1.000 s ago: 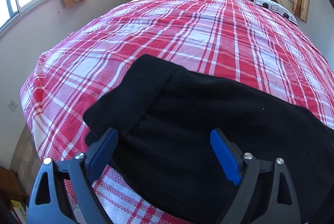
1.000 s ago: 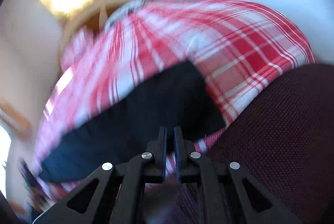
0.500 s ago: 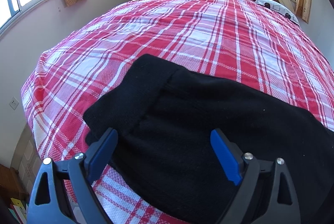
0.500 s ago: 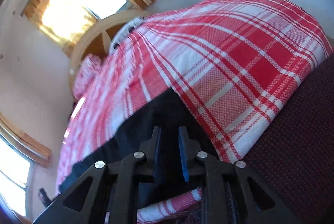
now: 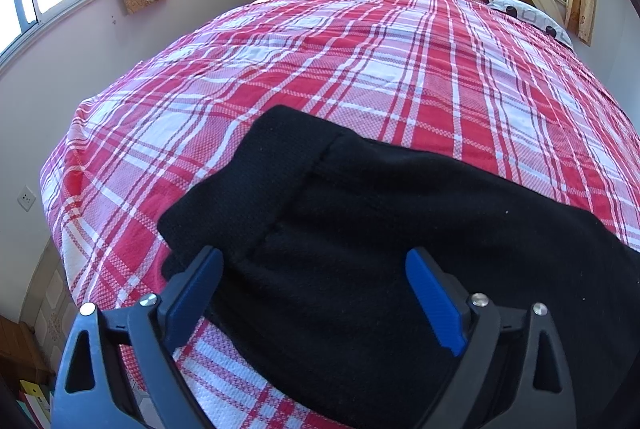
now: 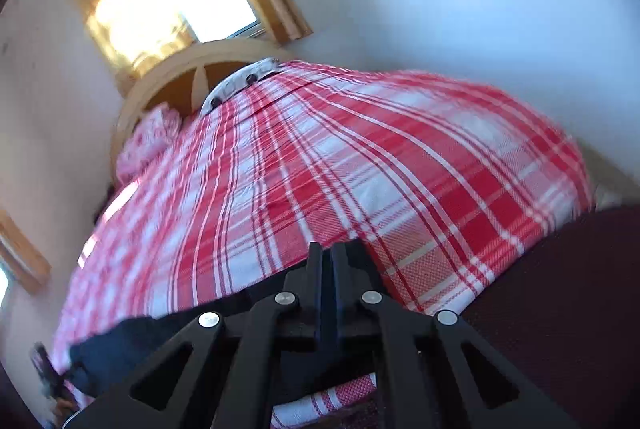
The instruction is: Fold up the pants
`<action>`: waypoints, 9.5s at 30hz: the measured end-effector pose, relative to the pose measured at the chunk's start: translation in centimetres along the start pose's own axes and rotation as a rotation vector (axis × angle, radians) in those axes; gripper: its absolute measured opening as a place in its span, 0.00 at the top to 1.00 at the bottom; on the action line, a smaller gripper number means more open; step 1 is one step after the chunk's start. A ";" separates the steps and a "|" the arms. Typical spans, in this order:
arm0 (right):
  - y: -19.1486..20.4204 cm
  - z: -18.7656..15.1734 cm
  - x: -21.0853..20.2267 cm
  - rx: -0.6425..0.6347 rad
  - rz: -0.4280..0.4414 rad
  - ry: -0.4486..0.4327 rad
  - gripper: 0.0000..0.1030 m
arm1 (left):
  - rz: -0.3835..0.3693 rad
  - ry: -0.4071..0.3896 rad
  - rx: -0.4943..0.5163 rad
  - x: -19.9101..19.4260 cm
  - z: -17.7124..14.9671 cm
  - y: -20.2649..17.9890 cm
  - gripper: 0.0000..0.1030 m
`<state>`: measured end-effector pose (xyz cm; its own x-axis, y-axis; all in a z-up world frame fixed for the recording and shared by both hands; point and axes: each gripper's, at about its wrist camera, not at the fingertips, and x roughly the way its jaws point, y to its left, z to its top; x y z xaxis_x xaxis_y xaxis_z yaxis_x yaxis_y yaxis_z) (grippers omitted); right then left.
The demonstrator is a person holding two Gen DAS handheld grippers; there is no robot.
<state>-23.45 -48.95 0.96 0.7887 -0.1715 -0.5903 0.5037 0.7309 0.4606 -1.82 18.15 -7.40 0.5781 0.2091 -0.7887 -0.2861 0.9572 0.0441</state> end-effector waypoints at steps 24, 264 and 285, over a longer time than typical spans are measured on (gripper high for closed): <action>3.9 -0.8 0.0 -0.186 -0.269 0.104 0.93 | 0.007 -0.004 0.000 0.0 -0.1 -0.3 0.06; 41.6 -33.0 5.9 -1.012 0.612 0.336 0.68 | 0.092 -0.068 0.073 0.0 0.8 6.1 0.00; 23.3 -11.4 -9.7 -0.187 0.492 0.043 0.45 | -0.334 -0.196 0.362 -9.7 0.5 -12.3 0.00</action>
<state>-23.39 -22.74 9.79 0.8988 0.2460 -0.3627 0.0029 0.8243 0.5662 -3.52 4.45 0.00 0.7346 -0.1185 -0.6681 0.2003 0.9786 0.0466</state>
